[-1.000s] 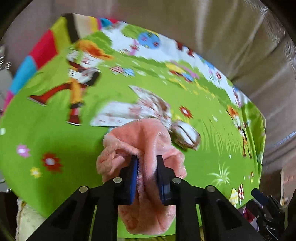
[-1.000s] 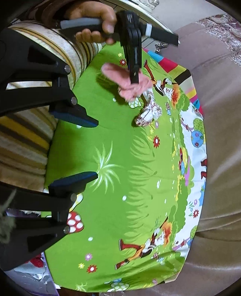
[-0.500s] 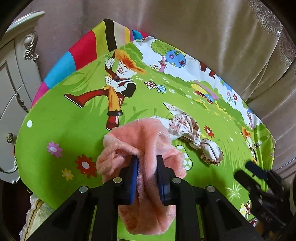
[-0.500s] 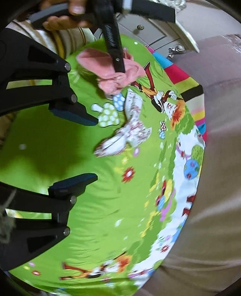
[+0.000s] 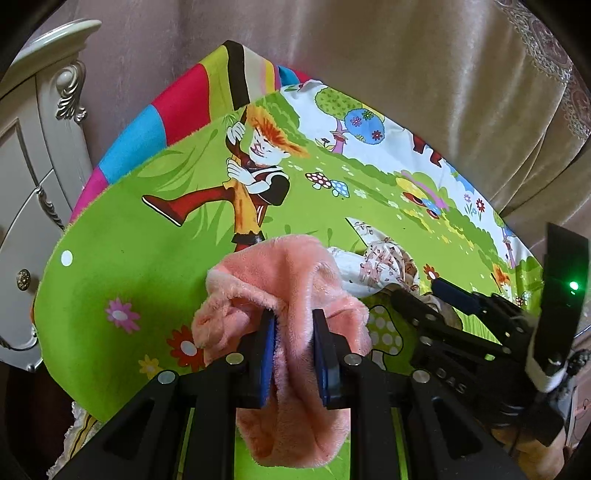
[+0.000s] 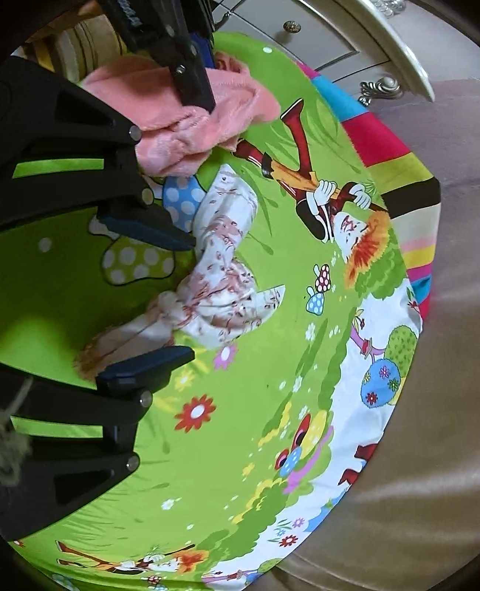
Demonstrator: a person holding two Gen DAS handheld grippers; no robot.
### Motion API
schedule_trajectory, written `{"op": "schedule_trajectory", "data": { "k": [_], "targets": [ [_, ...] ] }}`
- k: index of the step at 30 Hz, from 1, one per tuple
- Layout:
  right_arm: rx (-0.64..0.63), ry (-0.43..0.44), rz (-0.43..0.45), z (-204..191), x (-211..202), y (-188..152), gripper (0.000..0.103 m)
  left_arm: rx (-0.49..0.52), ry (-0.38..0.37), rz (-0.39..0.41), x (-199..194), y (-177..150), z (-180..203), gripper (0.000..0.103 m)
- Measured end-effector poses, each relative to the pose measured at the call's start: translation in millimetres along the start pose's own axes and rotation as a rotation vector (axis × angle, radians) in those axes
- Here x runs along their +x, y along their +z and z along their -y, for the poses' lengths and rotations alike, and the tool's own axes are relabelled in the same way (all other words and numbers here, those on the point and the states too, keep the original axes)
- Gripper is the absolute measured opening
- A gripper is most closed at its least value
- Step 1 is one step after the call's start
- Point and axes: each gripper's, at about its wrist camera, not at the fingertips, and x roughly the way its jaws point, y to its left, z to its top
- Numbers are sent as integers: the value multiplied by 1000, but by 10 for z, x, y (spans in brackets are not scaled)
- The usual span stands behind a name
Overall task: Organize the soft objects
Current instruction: 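Grasp the pink fleece with the left tool while the right tool grasps the floral cloth, then carry pink fleece and floral cloth into the box and open both tools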
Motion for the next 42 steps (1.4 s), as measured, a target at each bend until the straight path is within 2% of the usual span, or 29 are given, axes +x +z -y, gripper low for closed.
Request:
{"op": "schedule_trajectory", "data": {
  "k": [3,5,11,19,26,31,42],
  "targets": [
    [4,-1,-12,-21,109,14,56,-6,-4,-4,28,3,-20,20],
    [2,-6,-23,-26,170,14,45,-11,-5,-4,39,7,-32,20],
    [-4,-31,-23,-18,229,-2,26,-13,-12,-7,68,8,-40,20],
    [49,-22,-26,52,102,-73,23,0,-15,17,-6,-16,-10,20],
    [122,-75,-1,250,-380,-262,23,60,-60,34,-212,-103,241,20],
    [181,-129,28,397,-831,-512,23,124,-128,26,-400,-242,551,20],
    [367,-259,76,827,-1907,-1381,23,270,-278,-15,-784,-738,1328,20]
  ]
}}
